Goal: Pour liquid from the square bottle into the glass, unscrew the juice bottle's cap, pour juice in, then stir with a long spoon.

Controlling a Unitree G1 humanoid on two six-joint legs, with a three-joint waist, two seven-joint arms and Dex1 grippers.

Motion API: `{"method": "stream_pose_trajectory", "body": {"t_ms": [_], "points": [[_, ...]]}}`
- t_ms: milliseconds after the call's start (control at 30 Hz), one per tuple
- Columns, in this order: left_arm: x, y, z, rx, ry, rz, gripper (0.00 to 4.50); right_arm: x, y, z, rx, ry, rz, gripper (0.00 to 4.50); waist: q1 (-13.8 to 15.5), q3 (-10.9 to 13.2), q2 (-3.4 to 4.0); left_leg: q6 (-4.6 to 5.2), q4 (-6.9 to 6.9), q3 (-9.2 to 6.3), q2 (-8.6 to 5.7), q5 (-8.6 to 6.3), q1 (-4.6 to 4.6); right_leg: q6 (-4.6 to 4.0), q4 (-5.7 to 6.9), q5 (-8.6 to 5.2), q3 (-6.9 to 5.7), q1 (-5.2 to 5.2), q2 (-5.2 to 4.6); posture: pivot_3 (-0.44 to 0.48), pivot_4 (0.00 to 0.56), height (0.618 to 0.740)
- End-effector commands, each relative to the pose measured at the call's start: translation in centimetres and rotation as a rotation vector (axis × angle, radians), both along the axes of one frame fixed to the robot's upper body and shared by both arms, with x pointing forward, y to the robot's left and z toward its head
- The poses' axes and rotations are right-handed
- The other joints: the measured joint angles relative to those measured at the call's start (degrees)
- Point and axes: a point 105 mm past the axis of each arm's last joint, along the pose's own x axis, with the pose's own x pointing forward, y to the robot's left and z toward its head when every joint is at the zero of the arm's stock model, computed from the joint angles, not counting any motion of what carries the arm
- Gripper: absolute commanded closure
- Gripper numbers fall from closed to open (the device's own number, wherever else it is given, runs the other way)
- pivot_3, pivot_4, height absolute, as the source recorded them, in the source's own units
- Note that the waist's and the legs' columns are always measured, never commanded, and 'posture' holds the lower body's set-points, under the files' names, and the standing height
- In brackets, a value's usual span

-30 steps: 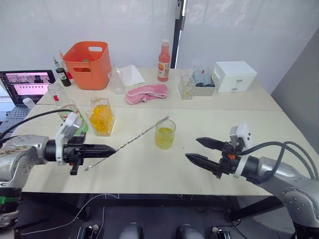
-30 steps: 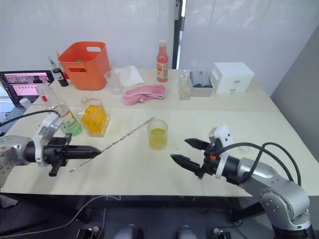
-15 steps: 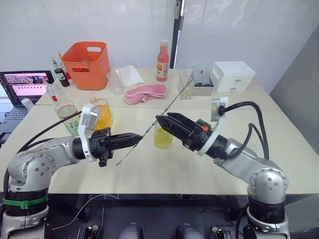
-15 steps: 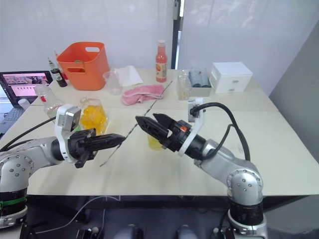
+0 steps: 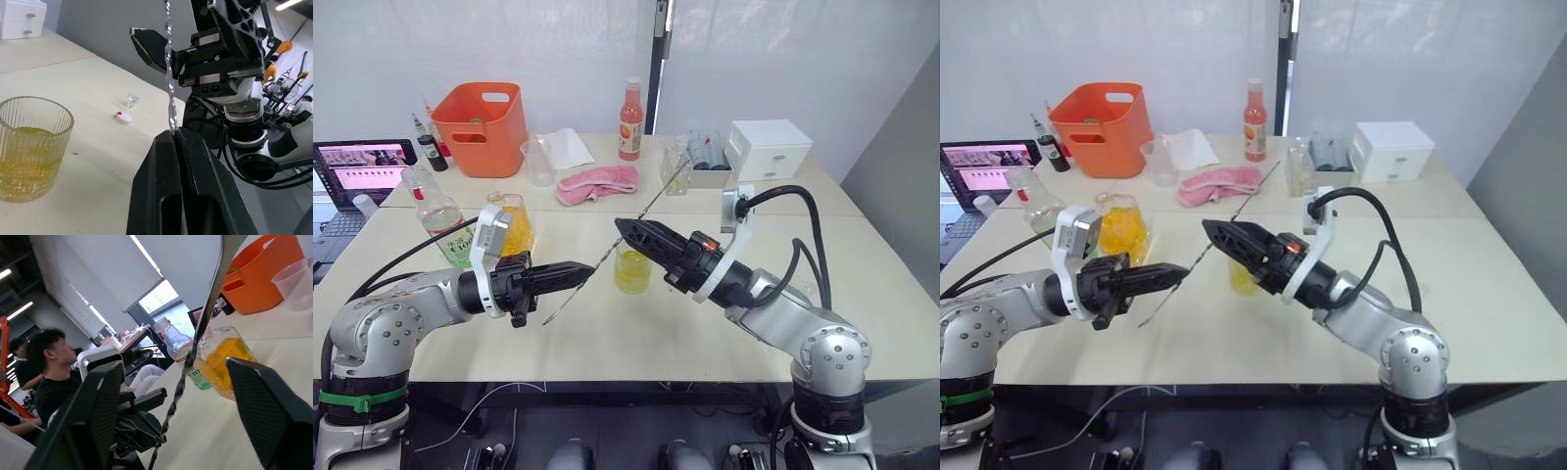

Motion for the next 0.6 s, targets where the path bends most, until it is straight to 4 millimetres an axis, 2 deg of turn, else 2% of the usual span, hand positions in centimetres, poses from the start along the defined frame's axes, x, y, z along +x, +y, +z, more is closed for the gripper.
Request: {"method": "stream_pose_trajectory", "body": {"t_ms": [33, 200, 233, 600], "points": [[-0.49, -0.3, 0.54, 0.003, -0.041, -0.023, 4.5, -0.55, -0.18, 0.91, 0.036, -0.031, 0.012, 2.58, -0.01, 0.0, 0.0, 0.0, 0.0, 0.0, 0.0, 0.0, 0.0, 0.0, 0.0, 0.0, 0.0, 0.0, 0.0, 0.0, 0.15, 0.715], [-0.37, -0.27, 0.45, 0.008, -0.047, -0.017, 4.5, -0.59, -0.19, 1.02, 0.051, -0.028, 0.012, 4.25, 0.01, 0.0, 0.0, 0.0, 0.0, 0.0, 0.0, 0.0, 0.0, 0.0, -0.01, 0.0, 0.0, 0.0, 0.0, 0.0, 0.15, 0.715], [-0.32, -0.26, 0.46, 0.008, -0.05, -0.015, 4.5, -0.61, -0.19, 1.02, 0.051, -0.028, 0.014, 4.46, 0.0, 0.0, 0.0, 0.0, 0.0, 0.01, 0.01, 0.0, 0.0, 0.0, -0.01, 0.0, 0.0, 0.0, 0.0, 0.0, 0.15, 0.715], [0.37, -0.23, 0.04, 0.055, -0.071, 0.03, 4.5, -0.19, -0.66, 0.95, 0.044, -0.034, -0.015, 4.46, -0.01, 0.0, 0.0, 0.0, -0.01, 0.01, 0.02, 0.0, -0.01, -0.01, -0.03, 0.0, 0.0, 0.0, 0.0, 0.0, 0.15, 0.715]]}}
